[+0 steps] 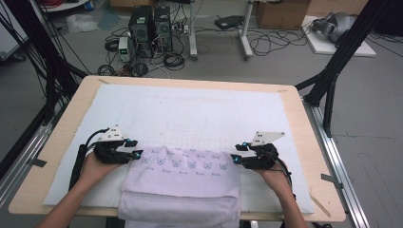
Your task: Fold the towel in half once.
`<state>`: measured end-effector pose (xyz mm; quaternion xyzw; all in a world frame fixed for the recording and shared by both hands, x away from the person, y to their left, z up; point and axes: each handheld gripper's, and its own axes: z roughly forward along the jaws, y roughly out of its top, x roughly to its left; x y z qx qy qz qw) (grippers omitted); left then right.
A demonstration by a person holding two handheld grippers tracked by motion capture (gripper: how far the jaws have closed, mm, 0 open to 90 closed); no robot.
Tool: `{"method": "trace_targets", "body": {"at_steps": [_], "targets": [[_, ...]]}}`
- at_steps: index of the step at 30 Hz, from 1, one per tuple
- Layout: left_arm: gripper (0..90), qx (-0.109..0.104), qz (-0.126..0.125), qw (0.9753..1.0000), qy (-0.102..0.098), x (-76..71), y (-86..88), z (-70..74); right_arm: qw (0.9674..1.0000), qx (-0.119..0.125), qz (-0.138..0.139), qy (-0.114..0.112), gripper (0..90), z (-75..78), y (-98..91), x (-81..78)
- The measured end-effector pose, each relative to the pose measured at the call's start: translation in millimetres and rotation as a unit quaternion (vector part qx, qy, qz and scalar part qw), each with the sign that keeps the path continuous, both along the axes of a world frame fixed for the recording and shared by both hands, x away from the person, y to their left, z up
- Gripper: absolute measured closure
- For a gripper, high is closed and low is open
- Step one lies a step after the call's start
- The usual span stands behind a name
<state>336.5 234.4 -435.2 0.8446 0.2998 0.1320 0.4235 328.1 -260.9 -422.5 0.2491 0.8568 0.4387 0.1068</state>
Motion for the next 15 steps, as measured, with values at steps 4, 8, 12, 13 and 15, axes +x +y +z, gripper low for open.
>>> {"method": "trace_targets", "body": {"at_steps": [4, 8, 12, 13, 15], "targets": [[44.4, 0.003, 0.014, 0.9999, 0.004, 8.8, -0.2, -6.4, 0.9997, -0.011, -0.008, 0.02, 45.6, -12.3, -1.2, 12.2], [45.7, 0.004, 0.015, 0.9996, 0.024, 12.9, -0.7, -10.7, 0.9991, -0.016, -0.005, 0.038, 43.5, -19.2, 2.2, 16.6], [64.6, 0.004, -0.011, 0.9996, 0.025, 10.5, -2.8, -11.0, 0.9984, -0.026, 0.012, 0.048, 51.4, -22.9, 6.3, 15.9], [67.7, 0.01, -0.017, 0.9996, 0.019, 9.0, -4.1, -10.4, 0.9979, -0.03, 0.021, 0.053, 53.8, -24.2, 7.4, 15.5], [77.8, 0.021, -0.019, 0.9996, 0.008, 5.8, -6.4, -8.3, 0.9979, -0.029, 0.028, 0.05, 64.2, -24.5, 8.8, 13.4]]}}
